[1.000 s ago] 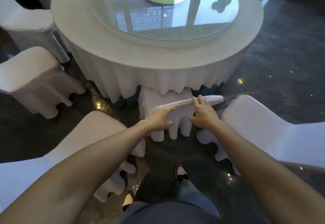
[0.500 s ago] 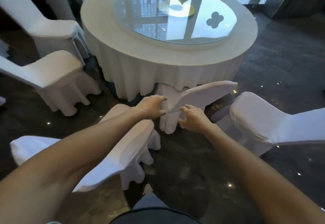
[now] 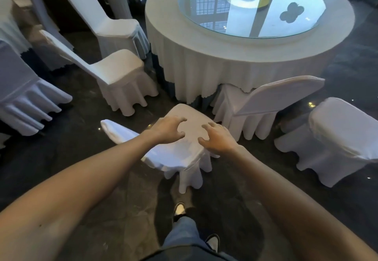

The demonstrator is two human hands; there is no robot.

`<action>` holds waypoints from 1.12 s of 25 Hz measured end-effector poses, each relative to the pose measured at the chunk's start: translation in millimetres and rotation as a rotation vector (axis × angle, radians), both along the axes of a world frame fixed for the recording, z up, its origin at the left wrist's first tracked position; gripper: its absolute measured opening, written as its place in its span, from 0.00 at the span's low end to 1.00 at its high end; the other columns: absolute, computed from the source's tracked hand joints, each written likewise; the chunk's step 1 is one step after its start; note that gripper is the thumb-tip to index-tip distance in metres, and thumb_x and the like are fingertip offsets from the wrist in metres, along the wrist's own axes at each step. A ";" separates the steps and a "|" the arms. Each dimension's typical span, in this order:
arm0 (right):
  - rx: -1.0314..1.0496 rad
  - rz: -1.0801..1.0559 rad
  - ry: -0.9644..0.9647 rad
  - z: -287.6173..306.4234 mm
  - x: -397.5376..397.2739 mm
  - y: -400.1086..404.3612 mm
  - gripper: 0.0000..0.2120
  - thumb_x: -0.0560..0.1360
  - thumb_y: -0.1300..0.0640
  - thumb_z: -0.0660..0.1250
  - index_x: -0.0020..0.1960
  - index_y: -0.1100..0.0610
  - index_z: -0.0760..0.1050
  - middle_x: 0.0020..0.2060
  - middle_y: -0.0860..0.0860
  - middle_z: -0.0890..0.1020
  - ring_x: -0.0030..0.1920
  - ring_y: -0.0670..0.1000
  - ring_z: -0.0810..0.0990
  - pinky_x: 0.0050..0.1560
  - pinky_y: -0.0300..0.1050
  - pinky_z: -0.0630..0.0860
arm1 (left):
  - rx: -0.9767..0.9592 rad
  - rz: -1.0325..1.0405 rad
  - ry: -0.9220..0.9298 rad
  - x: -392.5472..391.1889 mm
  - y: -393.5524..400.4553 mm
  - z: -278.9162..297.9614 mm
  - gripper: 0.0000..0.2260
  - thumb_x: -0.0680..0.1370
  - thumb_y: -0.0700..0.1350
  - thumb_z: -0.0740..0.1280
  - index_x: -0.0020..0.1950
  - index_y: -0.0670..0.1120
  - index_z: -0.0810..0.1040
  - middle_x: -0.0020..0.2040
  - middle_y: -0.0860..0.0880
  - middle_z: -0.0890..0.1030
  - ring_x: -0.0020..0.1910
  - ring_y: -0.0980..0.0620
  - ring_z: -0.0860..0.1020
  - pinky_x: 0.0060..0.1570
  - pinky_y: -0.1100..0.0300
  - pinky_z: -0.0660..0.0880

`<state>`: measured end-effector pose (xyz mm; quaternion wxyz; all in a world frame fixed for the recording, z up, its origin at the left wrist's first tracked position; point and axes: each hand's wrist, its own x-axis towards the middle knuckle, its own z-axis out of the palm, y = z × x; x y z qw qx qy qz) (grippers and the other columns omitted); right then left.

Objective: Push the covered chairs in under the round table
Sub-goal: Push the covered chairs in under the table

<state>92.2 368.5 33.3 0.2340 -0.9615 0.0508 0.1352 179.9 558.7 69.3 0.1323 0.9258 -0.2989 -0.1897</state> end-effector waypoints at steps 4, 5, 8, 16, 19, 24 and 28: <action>0.030 0.001 0.079 -4.8 -1.8 53.7 0.31 0.76 0.41 0.65 0.75 0.50 0.64 0.74 0.52 0.67 0.72 0.57 0.67 0.71 0.58 0.66 | 0.070 0.039 0.028 -1.1 56.1 -9.2 0.24 0.80 0.43 0.64 0.76 0.50 0.67 0.73 0.48 0.72 0.69 0.47 0.72 0.66 0.50 0.71; 0.024 -0.002 0.101 -7.1 0.8 74.0 0.32 0.76 0.41 0.66 0.75 0.50 0.63 0.74 0.52 0.67 0.72 0.56 0.67 0.71 0.58 0.66 | 0.077 0.052 0.045 3.5 76.0 -14.4 0.24 0.80 0.43 0.64 0.76 0.51 0.67 0.73 0.48 0.72 0.68 0.46 0.73 0.65 0.49 0.72; 0.052 0.001 0.169 -14.8 6.4 113.0 0.35 0.75 0.41 0.69 0.77 0.51 0.60 0.74 0.52 0.67 0.70 0.55 0.69 0.68 0.54 0.68 | 0.125 0.052 0.083 12.4 112.1 -24.1 0.25 0.79 0.45 0.66 0.76 0.51 0.67 0.73 0.47 0.72 0.65 0.46 0.75 0.64 0.49 0.73; 0.080 -0.026 0.333 -67.1 36.4 240.9 0.22 0.74 0.50 0.70 0.65 0.53 0.68 0.56 0.53 0.77 0.51 0.52 0.77 0.50 0.47 0.75 | 0.435 -0.335 0.106 85.5 218.3 -69.1 0.24 0.70 0.48 0.70 0.66 0.58 0.75 0.59 0.53 0.81 0.61 0.48 0.77 0.63 0.46 0.68; -0.039 -0.142 0.205 -83.9 39.5 267.2 0.18 0.75 0.53 0.66 0.62 0.53 0.67 0.53 0.54 0.79 0.51 0.57 0.78 0.46 0.52 0.77 | 0.371 -0.365 0.006 102.2 235.6 -82.7 0.24 0.70 0.42 0.70 0.65 0.58 0.77 0.55 0.51 0.83 0.57 0.47 0.79 0.58 0.47 0.72; -0.058 -0.283 0.225 -100.5 35.6 292.7 0.32 0.75 0.53 0.67 0.75 0.48 0.58 0.58 0.52 0.77 0.53 0.56 0.78 0.48 0.50 0.76 | 0.435 -0.398 0.054 122.1 252.3 -101.6 0.22 0.70 0.42 0.64 0.62 0.57 0.78 0.56 0.52 0.82 0.59 0.48 0.78 0.67 0.40 0.65; -0.046 -0.367 0.167 -105.4 50.5 291.2 0.15 0.74 0.53 0.68 0.61 0.49 0.74 0.51 0.50 0.81 0.50 0.53 0.80 0.50 0.49 0.79 | 0.404 -0.484 -0.045 138.8 246.4 -104.2 0.22 0.74 0.46 0.65 0.69 0.57 0.76 0.57 0.48 0.83 0.56 0.46 0.80 0.58 0.51 0.74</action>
